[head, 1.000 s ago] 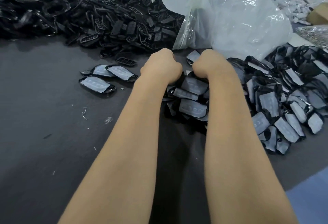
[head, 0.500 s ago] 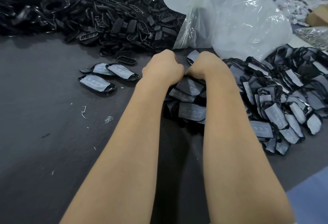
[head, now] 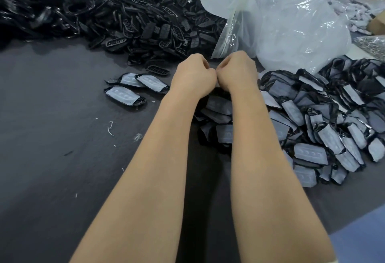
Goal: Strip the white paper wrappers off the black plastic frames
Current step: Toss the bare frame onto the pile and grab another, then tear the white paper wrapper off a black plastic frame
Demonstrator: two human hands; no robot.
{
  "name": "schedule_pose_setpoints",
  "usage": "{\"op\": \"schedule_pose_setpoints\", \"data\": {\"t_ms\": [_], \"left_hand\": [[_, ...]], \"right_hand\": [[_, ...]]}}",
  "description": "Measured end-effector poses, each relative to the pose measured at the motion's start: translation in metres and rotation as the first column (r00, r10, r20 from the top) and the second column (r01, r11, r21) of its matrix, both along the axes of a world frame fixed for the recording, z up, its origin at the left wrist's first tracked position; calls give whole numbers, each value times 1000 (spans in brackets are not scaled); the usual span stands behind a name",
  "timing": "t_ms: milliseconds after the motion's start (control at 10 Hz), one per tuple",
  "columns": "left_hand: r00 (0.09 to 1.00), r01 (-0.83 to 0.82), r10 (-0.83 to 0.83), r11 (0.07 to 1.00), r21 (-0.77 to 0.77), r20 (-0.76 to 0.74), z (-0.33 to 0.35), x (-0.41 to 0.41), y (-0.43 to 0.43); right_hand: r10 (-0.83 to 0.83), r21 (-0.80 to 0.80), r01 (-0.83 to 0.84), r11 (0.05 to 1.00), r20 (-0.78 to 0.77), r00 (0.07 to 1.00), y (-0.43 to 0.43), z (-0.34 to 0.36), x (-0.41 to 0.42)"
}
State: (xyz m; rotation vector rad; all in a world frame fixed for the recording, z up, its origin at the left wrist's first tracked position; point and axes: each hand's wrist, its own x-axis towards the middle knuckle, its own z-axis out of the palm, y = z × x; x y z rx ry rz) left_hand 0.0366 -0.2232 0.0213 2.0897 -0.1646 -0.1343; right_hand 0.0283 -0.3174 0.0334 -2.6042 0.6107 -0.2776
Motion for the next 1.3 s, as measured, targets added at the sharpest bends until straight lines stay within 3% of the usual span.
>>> {"op": "schedule_pose_setpoints", "data": {"t_ms": [100,200,300,400,500,600,700,800,900,1000,1100,1200,1300], "left_hand": [[991,-93,93,996,-11,93,8,-7,16],[986,-159,164,974,-161,19,14,-7,32],[964,-259,266,918,-300,-17,23,-7,59],[938,-341,335,838,-427,-90,25,-15,97],[896,-430,439,816,-387,-68,17,-23,129],[848,-514,524,776,-366,-79,9,-28,158],[821,-560,571,801,-211,-7,3,-31,186],[846,-533,528,836,132,72,-2,-34,211],[867,-483,495,812,327,50,-5,-31,225],[821,-567,561,783,254,104,-5,-17,232],[758,-650,647,759,23,82,-2,-1,238],[712,-695,699,690,-203,-65,1,12,240],[686,-714,716,628,-310,-130,3,20,239]], "right_hand": [[62,114,-96,989,270,961,15,6,6],[100,241,-222,945,434,895,37,14,9],[70,519,-315,794,438,896,67,14,12],[90,696,-369,615,404,911,101,11,9],[162,714,-401,574,381,910,130,9,4],[306,594,-443,671,322,896,154,5,1],[420,435,-475,765,223,880,178,0,1],[410,290,-453,843,200,890,201,-6,6],[427,260,-476,840,224,876,223,-10,17],[488,258,-529,809,209,848,241,-15,32],[518,252,-560,789,217,828,257,-17,51],[556,281,-599,750,223,800,272,-16,66],[601,305,-590,748,69,797,284,-17,79]]}}
